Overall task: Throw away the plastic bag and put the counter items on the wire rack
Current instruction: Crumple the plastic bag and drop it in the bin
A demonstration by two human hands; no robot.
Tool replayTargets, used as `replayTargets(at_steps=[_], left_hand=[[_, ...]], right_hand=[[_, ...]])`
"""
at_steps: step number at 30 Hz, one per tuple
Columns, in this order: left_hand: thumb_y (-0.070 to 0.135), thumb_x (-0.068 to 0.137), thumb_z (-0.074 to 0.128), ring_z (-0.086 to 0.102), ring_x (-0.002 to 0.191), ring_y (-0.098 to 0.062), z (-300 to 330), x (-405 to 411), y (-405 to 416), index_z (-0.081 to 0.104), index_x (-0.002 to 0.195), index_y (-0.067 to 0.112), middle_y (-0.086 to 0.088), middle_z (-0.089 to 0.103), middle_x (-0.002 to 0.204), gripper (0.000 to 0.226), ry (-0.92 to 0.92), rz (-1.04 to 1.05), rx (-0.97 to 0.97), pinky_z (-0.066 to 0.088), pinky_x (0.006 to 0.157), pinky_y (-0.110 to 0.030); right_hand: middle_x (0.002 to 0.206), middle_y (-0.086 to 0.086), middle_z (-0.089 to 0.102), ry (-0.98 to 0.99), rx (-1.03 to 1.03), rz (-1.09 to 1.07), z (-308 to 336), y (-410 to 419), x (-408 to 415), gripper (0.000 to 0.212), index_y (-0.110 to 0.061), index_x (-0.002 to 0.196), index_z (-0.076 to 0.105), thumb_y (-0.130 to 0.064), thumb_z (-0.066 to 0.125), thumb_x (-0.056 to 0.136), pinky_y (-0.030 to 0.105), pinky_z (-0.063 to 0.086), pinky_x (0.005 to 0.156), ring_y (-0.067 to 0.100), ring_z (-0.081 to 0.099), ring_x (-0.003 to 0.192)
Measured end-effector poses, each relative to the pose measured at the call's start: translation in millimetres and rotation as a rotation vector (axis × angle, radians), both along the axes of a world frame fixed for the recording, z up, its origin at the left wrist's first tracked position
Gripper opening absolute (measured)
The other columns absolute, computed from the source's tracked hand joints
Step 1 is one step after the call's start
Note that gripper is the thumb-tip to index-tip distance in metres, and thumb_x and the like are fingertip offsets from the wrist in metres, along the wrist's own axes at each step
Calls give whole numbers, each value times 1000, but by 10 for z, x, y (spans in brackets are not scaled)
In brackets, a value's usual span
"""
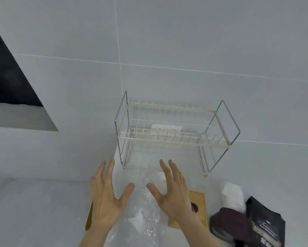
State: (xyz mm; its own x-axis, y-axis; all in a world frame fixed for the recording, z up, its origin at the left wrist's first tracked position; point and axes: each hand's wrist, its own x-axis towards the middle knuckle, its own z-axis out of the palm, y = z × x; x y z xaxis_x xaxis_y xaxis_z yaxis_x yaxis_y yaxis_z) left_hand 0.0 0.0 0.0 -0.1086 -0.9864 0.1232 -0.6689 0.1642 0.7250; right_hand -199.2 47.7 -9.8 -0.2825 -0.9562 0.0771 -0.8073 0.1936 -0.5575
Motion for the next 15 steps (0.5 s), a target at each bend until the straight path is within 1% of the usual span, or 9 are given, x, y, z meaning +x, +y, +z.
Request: replayTargets(at_steps=[1,2,4,7,8,10,11,13,15], left_hand=[[91,69,34,7,152,-23,-85,-1,15,5,155,45,8,3,166,102,34,-21,106,17,121,-59],[96,63,32,6,153,-22,-185,-18,21,0,153,50,12,-1,166,106,19,-48,173,18,121,-59],[99,58,31,-1,154,-18,-453,-24,87,-11,148,56,16,-11,166,109,-38,-138,261,16,122,-58],[94,60,47,-11,154,-14,-757,-71,127,-21,143,57,18,-23,163,114,-83,-237,299,10,123,-56],[92,59,52,-12,154,-14,-812,-81,127,-24,142,55,18,-26,161,118,-73,-251,330,9,124,-55],[94,54,54,-13,153,-14,-925,-111,149,-31,140,52,17,-30,160,128,-88,-268,379,10,124,-49],[95,51,54,-14,153,-13,-977,-115,160,-35,139,51,17,-31,160,132,-106,-291,394,12,124,-46],[92,48,59,-15,152,-10,-1082,-97,184,-39,137,50,18,-30,160,139,-120,-353,445,14,125,-42],[83,54,67,-12,153,-10,-1170,-107,207,-41,138,44,19,-28,159,142,-178,-370,470,14,125,-37]], right_hand=[[173,-5,6,-31,78,29,-61,-37,41,88,-48,159,7,-86,36,85,47,21,128,19,6,160],[174,-5,0,-25,132,41,-141,-76,79,88,-49,159,2,-85,36,86,47,18,129,18,1,160],[173,-4,-8,-26,239,28,-273,-130,137,86,-51,158,-5,-80,36,89,47,15,128,20,-3,160],[173,1,-13,-33,365,21,-459,-198,246,86,-50,157,-11,-74,40,92,52,11,127,27,-4,160],[172,1,-16,-64,412,20,-535,-215,264,89,-52,156,-13,-73,44,92,54,14,127,28,-4,160],[172,2,-19,-162,495,-4,-676,-193,331,96,-54,155,-17,-67,54,91,54,29,122,30,1,160],[172,3,-17,-179,524,-15,-715,-171,370,99,-54,153,-19,-63,57,92,53,34,119,31,5,159],[172,8,-5,-135,535,-20,-839,-127,437,100,-51,153,-21,-54,60,94,52,31,122,33,8,158],[169,6,16,-94,514,-35,-936,-120,496,97,-42,160,-8,-43,63,95,48,31,122,33,17,154]])
